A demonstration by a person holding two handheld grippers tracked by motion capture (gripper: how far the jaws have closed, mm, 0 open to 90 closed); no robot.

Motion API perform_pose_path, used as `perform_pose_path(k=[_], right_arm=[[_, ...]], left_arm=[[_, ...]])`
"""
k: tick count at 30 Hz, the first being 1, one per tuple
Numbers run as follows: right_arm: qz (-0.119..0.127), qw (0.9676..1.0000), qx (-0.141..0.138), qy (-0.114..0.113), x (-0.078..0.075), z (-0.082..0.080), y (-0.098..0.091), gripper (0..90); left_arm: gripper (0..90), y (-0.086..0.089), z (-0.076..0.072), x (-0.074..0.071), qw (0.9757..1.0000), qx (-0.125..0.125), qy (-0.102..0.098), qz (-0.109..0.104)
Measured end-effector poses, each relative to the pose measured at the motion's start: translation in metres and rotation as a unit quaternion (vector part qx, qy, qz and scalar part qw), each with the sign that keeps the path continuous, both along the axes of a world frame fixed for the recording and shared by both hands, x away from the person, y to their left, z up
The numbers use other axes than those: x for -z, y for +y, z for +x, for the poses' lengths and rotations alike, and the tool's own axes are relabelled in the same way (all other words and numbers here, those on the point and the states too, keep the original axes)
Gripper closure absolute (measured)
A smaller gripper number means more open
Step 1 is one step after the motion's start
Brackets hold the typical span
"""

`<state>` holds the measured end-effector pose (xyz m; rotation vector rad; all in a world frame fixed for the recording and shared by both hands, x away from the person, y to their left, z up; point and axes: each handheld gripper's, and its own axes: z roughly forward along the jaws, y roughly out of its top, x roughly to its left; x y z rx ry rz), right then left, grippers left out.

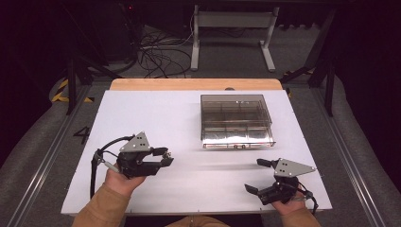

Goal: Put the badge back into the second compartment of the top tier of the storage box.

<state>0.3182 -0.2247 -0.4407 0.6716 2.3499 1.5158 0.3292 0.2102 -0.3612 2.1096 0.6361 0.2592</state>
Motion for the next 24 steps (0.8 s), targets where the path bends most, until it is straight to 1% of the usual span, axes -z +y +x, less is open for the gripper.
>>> perform_pose_path(k=[3,8,15,20,24], right_arm=[[0.000,1.0000,0.000,0.000,0.000,0.000,0.000,1.8],[0.000,1.0000,-0.001,0.000,0.000,0.000,0.000,1.8],[-0.001,1.0000,-0.001,0.001,0.000,0.000,0.000,1.8],[0.000,1.0000,-0.002,0.001,0.000,0.000,0.000,1.8],[0.000,1.0000,-0.002,0.001,0.000,0.000,-0.001,1.8]], left_arm=[[57.2,-0.007,0.003,-0.003,1.0000,0.003,-0.003,0.001],[57.2,-0.017,0.008,-0.007,0.9999,0.010,-0.003,-0.006],[57.2,-0.031,0.017,-0.014,0.9997,0.020,-0.006,-0.009],[57.2,-0.041,0.022,-0.016,0.9995,0.027,-0.008,-0.015],[57.2,-0.048,0.026,-0.017,0.9994,0.028,-0.013,-0.015]])
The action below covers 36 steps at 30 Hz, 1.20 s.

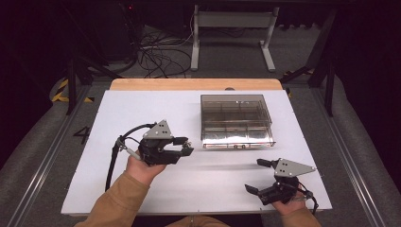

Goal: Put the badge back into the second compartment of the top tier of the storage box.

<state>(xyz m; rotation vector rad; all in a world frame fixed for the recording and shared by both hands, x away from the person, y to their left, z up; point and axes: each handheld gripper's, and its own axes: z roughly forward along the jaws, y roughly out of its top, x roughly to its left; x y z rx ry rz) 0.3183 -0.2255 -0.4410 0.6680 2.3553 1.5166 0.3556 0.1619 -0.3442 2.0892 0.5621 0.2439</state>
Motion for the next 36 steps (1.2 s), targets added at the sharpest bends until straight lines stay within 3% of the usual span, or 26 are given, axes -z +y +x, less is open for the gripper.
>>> perform_pose_path(k=[14,27,36], right_arm=[[0.000,1.0000,0.000,0.000,0.000,0.000,-0.001,1.8],[0.000,1.0000,-0.003,-0.001,0.000,-0.001,-0.001,1.8],[0.000,1.0000,-0.005,0.000,0.000,-0.001,-0.001,1.8]], left_arm=[[57.2,-0.013,0.010,0.002,0.9999,0.002,0.003,-0.010],[57.1,-0.025,0.027,0.007,0.9971,-0.001,0.034,-0.069],[57.1,-0.041,0.037,0.012,0.9954,-0.015,0.043,-0.084]])
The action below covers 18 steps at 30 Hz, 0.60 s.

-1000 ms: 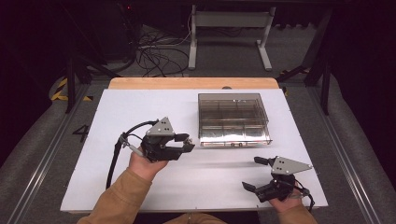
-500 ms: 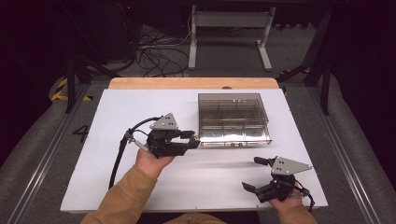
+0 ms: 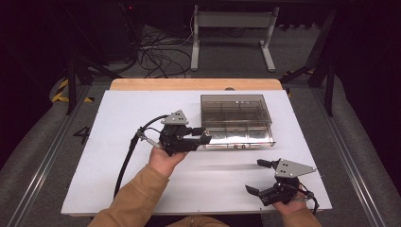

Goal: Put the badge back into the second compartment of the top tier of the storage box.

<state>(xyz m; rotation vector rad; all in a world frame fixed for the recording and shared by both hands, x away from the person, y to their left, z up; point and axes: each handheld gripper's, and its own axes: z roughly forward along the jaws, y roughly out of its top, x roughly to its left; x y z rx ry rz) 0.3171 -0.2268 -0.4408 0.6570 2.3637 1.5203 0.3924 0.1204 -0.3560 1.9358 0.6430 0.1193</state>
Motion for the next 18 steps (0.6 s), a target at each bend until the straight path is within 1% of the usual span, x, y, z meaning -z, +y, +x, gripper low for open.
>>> perform_pose_path(k=[6,10,15,18], right_arm=[[0.000,1.0000,-0.002,0.001,0.000,0.000,0.000,1.8],[0.001,1.0000,-0.002,0.002,0.001,0.001,0.000,1.8],[0.001,1.0000,-0.003,0.002,0.001,0.001,0.000,1.8],[0.001,1.0000,-0.003,0.002,0.001,0.001,0.000,1.8]], left_arm=[[57.1,-0.015,0.004,0.003,0.9998,-0.012,-0.008,0.012],[57.1,-0.025,0.006,0.005,0.9997,-0.014,-0.010,0.015],[57.1,-0.038,0.008,0.007,0.9996,-0.010,-0.020,0.019],[57.1,-0.044,0.009,0.008,0.9997,-0.007,-0.017,0.016]])
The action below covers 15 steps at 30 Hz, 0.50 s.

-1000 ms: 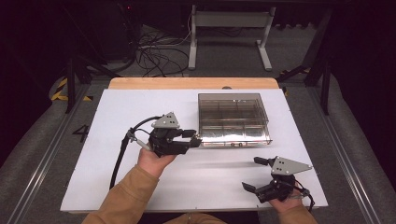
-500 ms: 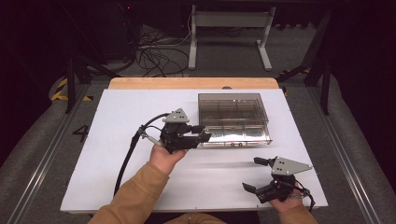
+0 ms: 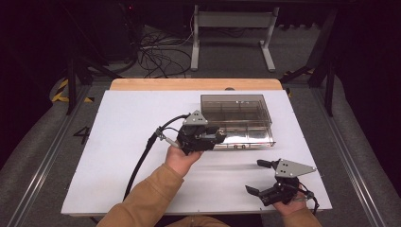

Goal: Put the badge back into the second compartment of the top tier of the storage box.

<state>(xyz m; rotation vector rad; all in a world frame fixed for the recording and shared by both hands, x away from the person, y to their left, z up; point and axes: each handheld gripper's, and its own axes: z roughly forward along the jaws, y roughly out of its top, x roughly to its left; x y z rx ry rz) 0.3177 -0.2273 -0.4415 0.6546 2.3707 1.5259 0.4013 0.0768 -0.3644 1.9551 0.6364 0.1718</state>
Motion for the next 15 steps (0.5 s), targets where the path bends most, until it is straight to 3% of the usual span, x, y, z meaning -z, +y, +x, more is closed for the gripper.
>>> perform_pose_path(k=[15], right_arm=[[-0.001,1.0000,-0.003,0.000,0.000,0.000,0.000,1.8]], left_arm=[[57.0,-0.018,0.012,0.006,1.0000,-0.004,0.001,-0.007]])
